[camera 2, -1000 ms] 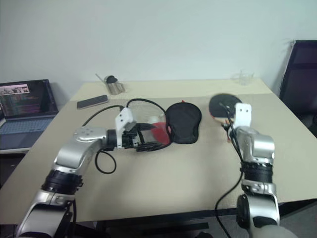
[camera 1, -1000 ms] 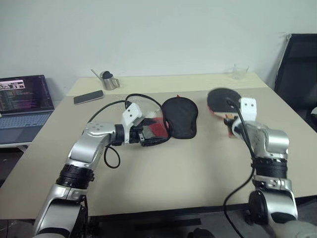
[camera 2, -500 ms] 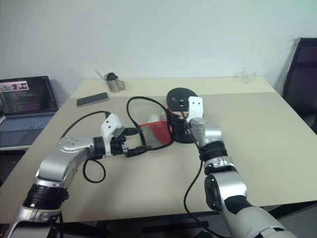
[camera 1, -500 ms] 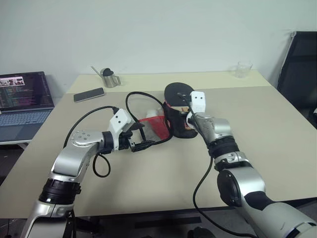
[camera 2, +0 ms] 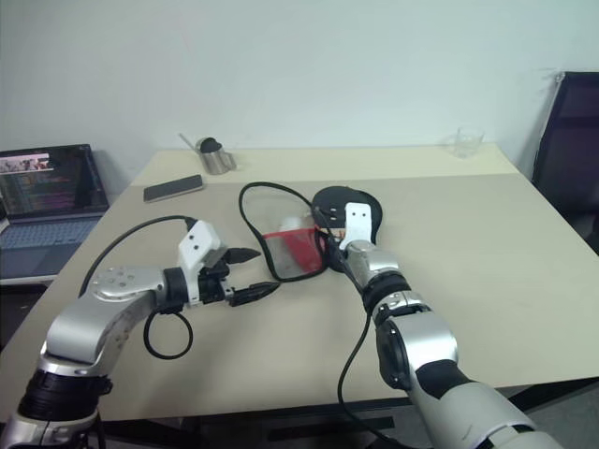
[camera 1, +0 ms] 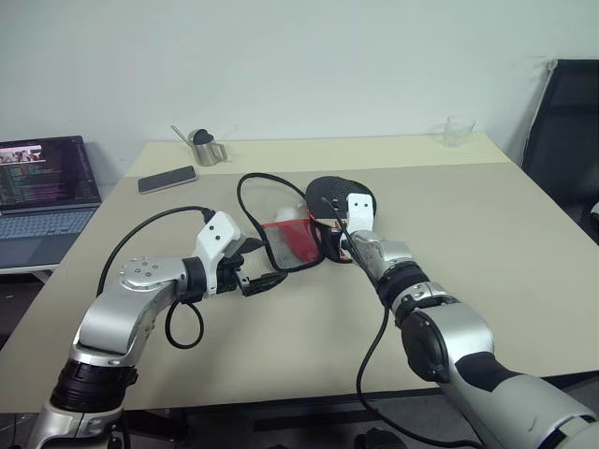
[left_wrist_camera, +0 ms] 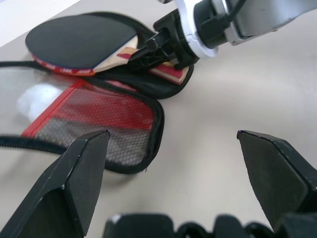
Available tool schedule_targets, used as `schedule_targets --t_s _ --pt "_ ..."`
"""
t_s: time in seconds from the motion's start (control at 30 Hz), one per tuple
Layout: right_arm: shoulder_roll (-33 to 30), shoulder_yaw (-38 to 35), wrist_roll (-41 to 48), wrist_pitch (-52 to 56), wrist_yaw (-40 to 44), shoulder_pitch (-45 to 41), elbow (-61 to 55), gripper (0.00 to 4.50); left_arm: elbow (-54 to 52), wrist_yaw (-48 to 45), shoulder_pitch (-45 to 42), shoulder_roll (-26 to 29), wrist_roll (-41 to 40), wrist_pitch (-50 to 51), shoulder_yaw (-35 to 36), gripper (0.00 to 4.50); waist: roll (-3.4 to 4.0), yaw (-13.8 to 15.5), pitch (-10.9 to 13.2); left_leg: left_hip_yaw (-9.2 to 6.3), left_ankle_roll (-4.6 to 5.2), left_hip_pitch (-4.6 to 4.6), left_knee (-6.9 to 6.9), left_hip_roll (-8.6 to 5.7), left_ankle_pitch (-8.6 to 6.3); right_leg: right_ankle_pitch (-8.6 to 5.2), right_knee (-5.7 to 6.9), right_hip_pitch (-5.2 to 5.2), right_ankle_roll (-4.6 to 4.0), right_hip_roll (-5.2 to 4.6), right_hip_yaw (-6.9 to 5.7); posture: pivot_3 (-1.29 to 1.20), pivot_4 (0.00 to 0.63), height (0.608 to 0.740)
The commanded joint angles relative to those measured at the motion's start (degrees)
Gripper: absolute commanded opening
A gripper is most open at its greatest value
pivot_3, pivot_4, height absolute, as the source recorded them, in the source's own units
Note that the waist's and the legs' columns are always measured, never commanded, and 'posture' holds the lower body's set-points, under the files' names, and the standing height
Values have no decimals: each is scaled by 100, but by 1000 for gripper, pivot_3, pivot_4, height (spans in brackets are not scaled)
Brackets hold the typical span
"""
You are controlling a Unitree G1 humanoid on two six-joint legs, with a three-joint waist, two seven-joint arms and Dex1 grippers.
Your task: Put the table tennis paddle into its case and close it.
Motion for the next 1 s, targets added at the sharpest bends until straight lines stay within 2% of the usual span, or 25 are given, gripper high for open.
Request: schedule_targets --t_s 0.03,0.37,1.0 --pt "0 -92 52 -341 -140 -293 50 1101 -348 67 0 105 -133 60 163 4500 0 0 0 0 0 0 0 0 0 0 0 0 0 0 1 0 150 740" --pt "-69 -228 75 -548 -334 -487 171 1101 -407 158 21 160 -179 100 134 4500 0 -1 0 1 -1 0 0 0 0 0 1 0 0 0 3 0 150 740" --pt "29 -301 52 -551 -622 -349 484 1101 -620 310 148 203 -264 230 145 4500 0 -7 0 5 -1 2 1 0 0 0 4 0 -1 1 8 0 150 740"
